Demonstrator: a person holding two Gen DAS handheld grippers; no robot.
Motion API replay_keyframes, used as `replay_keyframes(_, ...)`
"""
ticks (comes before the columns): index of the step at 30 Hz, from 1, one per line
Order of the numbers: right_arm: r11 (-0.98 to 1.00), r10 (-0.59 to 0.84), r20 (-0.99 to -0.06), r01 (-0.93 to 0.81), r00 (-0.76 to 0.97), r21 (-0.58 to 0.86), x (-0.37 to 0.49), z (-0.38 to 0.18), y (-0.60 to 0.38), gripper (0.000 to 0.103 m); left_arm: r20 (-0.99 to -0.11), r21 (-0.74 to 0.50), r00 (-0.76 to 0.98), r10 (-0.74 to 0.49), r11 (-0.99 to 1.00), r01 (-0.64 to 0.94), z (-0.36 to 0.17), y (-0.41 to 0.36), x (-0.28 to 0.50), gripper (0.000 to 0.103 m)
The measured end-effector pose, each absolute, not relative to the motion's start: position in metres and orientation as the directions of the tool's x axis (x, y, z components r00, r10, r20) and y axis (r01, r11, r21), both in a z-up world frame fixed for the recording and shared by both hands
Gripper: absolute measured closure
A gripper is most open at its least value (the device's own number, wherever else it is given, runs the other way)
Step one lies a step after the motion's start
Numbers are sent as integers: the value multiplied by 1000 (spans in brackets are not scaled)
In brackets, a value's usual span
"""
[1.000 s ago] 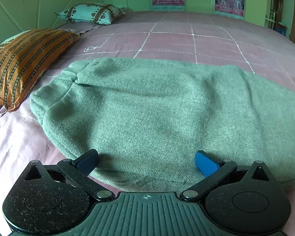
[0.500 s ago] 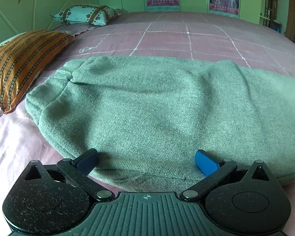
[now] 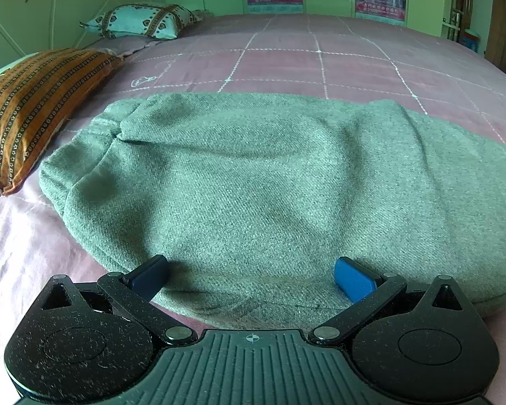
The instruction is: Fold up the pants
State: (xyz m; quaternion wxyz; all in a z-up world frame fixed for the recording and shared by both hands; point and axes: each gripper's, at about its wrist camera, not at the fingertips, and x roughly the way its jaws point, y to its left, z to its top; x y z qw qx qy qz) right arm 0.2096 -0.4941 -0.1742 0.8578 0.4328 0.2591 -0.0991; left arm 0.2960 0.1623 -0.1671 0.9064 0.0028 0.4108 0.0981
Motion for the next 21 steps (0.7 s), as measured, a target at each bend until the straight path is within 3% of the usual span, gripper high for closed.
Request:
replay_keyframes(3,613,52,-498,366,866,700,197,-155,-485,103,-743,87,644,180,981,-174,-167,162,296,0)
replay_keyframes(7,578,41,-599,471,799,667,204,-188,-491,103,-741,90,645,185,980,-178,-167,162,295,0)
replay_keyframes(8,565,52,-614,483,788,669,205,-196,-494,95,-743,89,644,183,981,-175,-167,162,296,0)
replay_keyframes(10,544,47,-601,485,798,685,197,-197,-499,93,-745,87,643,177,982,-169,-166,162,296,0)
replay_keyframes(11,543,31,-579,473,815,694,188,-193,-501,86,-744,87,645,175,982,-167,-167,162,295,0)
replay_keyframes(15,545,37,-564,456,825,704,173,-194,-505,81,-738,95,649,186,980,-173,-168,160,295,0)
replay_keyframes(17,532,30,-579,477,815,700,178,-203,-510,69,-738,97,647,189,980,-174,-168,159,295,0)
replay_keyframes(21,521,55,-600,490,798,699,199,-208,-511,66,-742,93,645,182,981,-169,-167,161,295,0)
